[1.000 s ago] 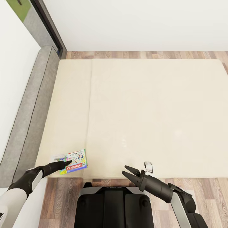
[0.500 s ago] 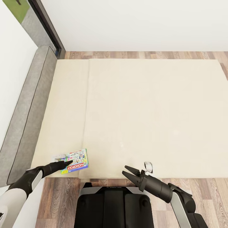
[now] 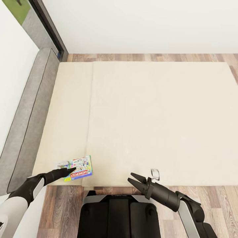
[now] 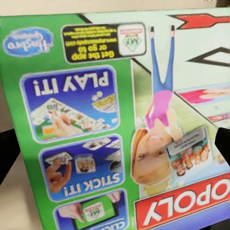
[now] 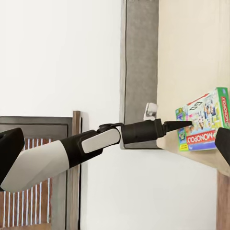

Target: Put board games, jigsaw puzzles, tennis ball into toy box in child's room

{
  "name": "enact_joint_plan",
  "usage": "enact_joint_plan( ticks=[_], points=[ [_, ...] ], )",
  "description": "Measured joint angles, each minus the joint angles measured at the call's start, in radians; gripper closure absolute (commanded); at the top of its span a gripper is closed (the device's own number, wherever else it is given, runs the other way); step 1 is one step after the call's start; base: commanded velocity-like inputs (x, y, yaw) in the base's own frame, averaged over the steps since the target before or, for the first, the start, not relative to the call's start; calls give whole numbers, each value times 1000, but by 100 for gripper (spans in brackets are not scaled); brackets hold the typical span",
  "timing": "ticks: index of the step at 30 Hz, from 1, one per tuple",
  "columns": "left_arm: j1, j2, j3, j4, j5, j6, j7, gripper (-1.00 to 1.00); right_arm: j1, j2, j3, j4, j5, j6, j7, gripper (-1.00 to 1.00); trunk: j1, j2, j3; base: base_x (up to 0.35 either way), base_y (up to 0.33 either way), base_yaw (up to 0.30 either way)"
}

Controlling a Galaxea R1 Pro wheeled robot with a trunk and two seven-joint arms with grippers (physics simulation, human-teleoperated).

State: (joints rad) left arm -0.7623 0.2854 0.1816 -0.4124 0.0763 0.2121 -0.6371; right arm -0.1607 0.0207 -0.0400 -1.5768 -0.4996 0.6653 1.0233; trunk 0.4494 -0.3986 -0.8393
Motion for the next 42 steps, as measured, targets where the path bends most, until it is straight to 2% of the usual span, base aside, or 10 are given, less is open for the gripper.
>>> enact_joint_plan(
  ticks=[20, 42],
  points=[
    [0, 0, -1, 0, 0, 0, 0, -100, 0, 0, 2, 0, 1, 0, 0, -100, 0, 0, 4, 0, -4, -23],
    [0, 0, -1, 0, 0, 0, -2, -100, -1, 0, 2, 0, 2, 1, -2, -100, 0, 0, 4, 0, -99, 0]
  ],
)
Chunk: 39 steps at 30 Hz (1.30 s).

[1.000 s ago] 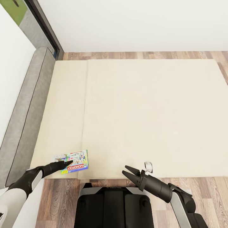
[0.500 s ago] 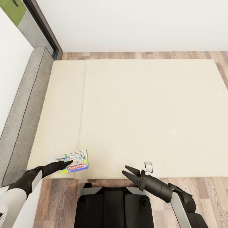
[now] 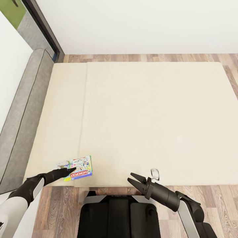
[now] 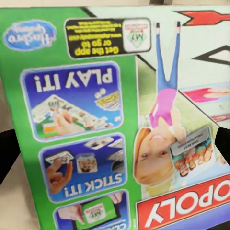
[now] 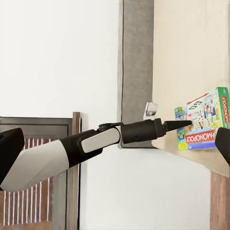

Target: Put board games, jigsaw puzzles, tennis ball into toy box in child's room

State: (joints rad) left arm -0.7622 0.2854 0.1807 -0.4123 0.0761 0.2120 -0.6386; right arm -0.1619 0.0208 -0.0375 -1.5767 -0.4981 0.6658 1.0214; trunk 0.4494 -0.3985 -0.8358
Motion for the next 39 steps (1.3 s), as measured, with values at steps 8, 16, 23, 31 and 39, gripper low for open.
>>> enact_joint_plan(
  ticks=[8, 16, 23, 31, 39],
  points=[
    [0, 0, 1, 0, -1, -1, 0, -100, 1, 0, 0, 1, 0, 0, 0, -100, 0, 0, 0, 0, -32, 0],
    [-1, 1, 4, -1, -7, -6, 5, -100, 1, 0, -1, 1, 0, 1, 0, -100, 0, 0, 0, 0, -85, 0],
    [-1, 1, 5, -1, -5, -7, 4, -100, 1, 0, -1, 1, 0, 1, 0, -100, 0, 0, 0, 0, -17, 0],
    [-1, 10, 4, -1, -3, -7, 2, -100, 1, 0, -1, 0, 0, 0, 0, -100, 0, 0, 0, 0, -127, 0],
    [-1, 12, 4, -1, -6, -7, 1, -100, 1, 0, -1, 1, 0, 0, 0, -100, 0, 0, 0, 0, -21, 0]
  ],
)
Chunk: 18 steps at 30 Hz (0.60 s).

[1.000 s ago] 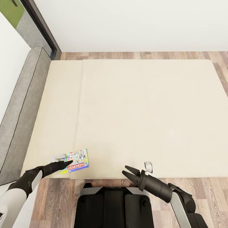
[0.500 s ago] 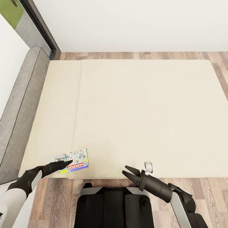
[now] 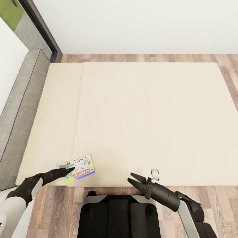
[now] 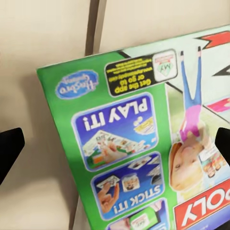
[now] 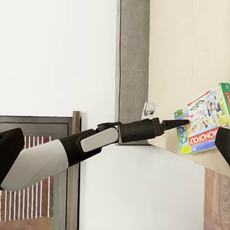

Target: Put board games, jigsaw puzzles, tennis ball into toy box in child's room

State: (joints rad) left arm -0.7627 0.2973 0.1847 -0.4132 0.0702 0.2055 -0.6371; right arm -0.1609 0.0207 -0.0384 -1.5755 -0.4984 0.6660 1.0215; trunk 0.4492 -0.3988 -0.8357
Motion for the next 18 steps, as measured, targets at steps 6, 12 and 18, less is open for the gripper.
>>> enact_joint_plan(
  ticks=[6, 12, 18],
  points=[
    [0, 1, -1, 0, -2, 3, 0, -100, 0, 0, -1, 0, 0, 0, 1, -100, 0, 0, 0, 0, -1, 0],
    [0, 2, -1, 1, 0, 0, 0, -100, -1, 0, -2, 0, 0, 0, 1, -100, 0, 0, 0, 0, -84, 0],
    [0, 2, 1, 0, 2, -2, 0, -100, 0, 0, -2, 0, 0, 0, 0, -100, 0, 0, 0, 0, -142, 0]
  ],
)
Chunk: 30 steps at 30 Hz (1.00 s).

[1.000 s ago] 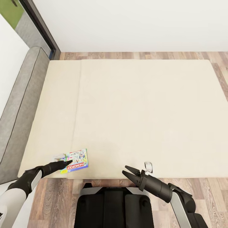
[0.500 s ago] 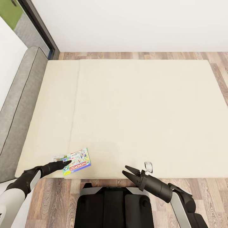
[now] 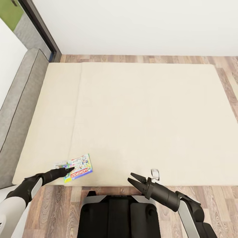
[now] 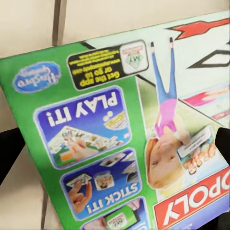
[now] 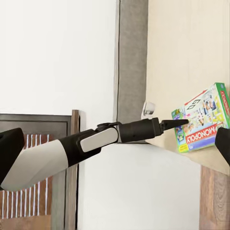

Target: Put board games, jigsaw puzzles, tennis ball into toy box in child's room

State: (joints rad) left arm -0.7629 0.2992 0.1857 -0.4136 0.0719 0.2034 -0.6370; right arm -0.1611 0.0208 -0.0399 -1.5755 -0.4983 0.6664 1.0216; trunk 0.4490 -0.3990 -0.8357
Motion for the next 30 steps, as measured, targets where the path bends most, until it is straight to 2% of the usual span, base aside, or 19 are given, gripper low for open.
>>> enact_joint_plan(
  ticks=[3, 30],
  points=[
    [0, 10, -3, 1, -3, 7, -2, -100, 0, 0, 0, 0, 0, 0, 0, -100, 1, 0, 0, 0, -30, 0],
    [1, 11, -4, 2, -9, 9, 0, -100, 0, 0, 0, 0, 0, 0, 1, -100, 0, 0, 0, 0, -2, 0]
  ],
)
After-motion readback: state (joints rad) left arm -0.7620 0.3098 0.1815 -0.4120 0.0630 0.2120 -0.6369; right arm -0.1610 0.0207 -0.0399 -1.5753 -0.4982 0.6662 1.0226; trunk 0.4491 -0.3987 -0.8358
